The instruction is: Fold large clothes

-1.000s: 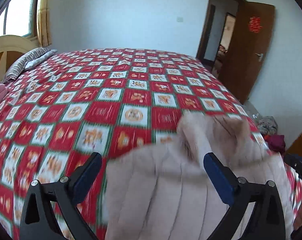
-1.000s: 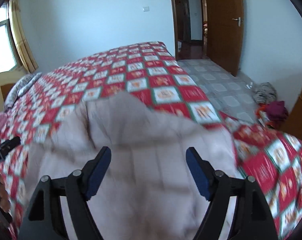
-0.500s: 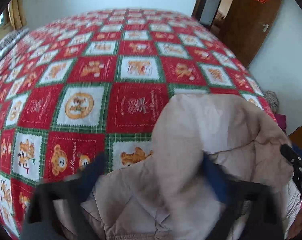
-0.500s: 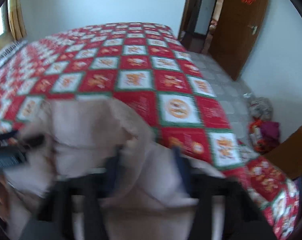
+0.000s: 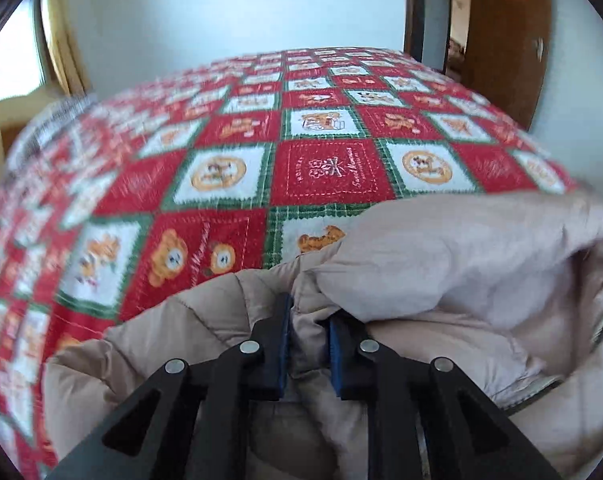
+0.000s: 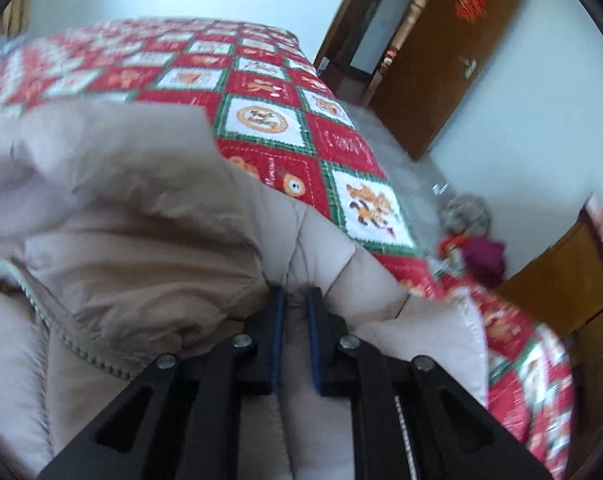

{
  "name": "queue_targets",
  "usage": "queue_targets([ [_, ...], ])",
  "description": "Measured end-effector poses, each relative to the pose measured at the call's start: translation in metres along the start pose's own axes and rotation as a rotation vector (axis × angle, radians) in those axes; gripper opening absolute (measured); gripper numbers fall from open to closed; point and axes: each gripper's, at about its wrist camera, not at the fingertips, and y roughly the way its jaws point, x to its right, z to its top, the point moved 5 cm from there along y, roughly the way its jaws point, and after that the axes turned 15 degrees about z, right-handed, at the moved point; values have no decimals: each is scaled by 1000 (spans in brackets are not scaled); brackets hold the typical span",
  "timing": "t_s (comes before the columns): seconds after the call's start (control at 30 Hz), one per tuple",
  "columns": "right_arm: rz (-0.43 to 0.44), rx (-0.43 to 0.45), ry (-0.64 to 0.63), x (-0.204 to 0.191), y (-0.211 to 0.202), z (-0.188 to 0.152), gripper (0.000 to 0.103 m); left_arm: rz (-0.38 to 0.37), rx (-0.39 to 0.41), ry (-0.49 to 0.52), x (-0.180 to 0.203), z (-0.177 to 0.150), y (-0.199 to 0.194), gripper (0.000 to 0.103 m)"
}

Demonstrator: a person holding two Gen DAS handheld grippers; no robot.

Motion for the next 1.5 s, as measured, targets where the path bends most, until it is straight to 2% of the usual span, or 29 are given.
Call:
queue_targets([
  [0.03, 12, 25, 19, 4, -13, 1, 13, 1, 2, 2, 0, 0, 0, 19],
  [0.17, 50, 260, 115, 20, -81, 35, 15, -67, -11, -59, -13, 0, 4, 20],
  [0.2, 87, 284, 135, 18, -88, 47, 17, -72, -11, -66, -14, 0, 5, 20],
  [0.23, 158, 291, 168, 14, -91, 65, 23, -70, -8, -67, -14, 0, 4, 20],
  [0.27, 241, 281, 210, 9, -86, 82, 35, -66, -5, -65, -12, 0, 5, 20],
  [0.33, 371, 250, 293, -2, -66, 106, 47, -57, -2, -58, -10, 0, 5, 20],
  [0.4, 400, 201, 326, -13, -41, 111, 47, -64, -3, -62, -11, 0, 5, 20],
  [0.43, 410, 143, 333, -18, -20, 106, 47, -71, -5, -69, -11, 0, 5, 20],
  [0.5, 461, 21, 346, -30, 12, 76, 44, -95, -11, -87, -14, -1, 6, 20],
  [0.53, 472, -22, 302, -34, 26, 58, 41, -112, -12, -99, -16, -1, 5, 22],
  [0.6, 438, 73, 136, -42, 20, 40, 39, -147, -18, -122, -19, -1, 5, 25],
  [0.63, 428, 103, 114, -44, 17, 34, 39, -175, -28, -143, -20, -2, 5, 26],
  [0.77, 393, 120, 86, -45, 18, 34, 40, -266, -61, -172, -37, -9, -17, 26],
  [0.87, 401, 140, 90, -45, 19, 33, 40, -320, -23, -168, -54, -11, -55, 26],
  [0.97, 403, 147, 89, -44, 17, 34, 41, -416, 20, -201, -53, 17, -85, 28],
  [1.0, 397, 149, 85, -46, 18, 35, 41, -452, 33, -212, -46, 31, -92, 35],
  [1.03, 387, 150, 79, -48, 17, 35, 41, -486, 47, -225, -35, 49, -95, 48],
  [1.07, 378, 152, 72, -50, 16, 34, 41, -495, 57, -239, -25, 60, -94, 56],
  [1.1, 374, 154, 69, -50, 15, 33, 41, -491, 61, -241, -12, 71, -89, 68],
  [1.17, 385, 159, 77, -49, 16, 33, 41, -442, 27, -197, 16, 78, -67, 69],
  [1.23, 398, 164, 88, -47, 16, 33, 41, -359, -36, -143, 46, 65, -35, 69],
  [1.27, 400, 166, 89, -47, 16, 32, 41, -342, -49, -125, 52, 55, -25, 69],
  [1.33, 415, 177, 98, -46, 15, 33, 41, -308, -18, -104, 58, 33, -13, 68],
  [1.4, 433, 178, 109, -45, 15, 33, 41, -278, 22, -118, 56, 27, -14, 69],
  [1.5, 423, 181, 101, -47, 13, 34, 42, -169, 33, -36, 71, 25, -11, 69],
])
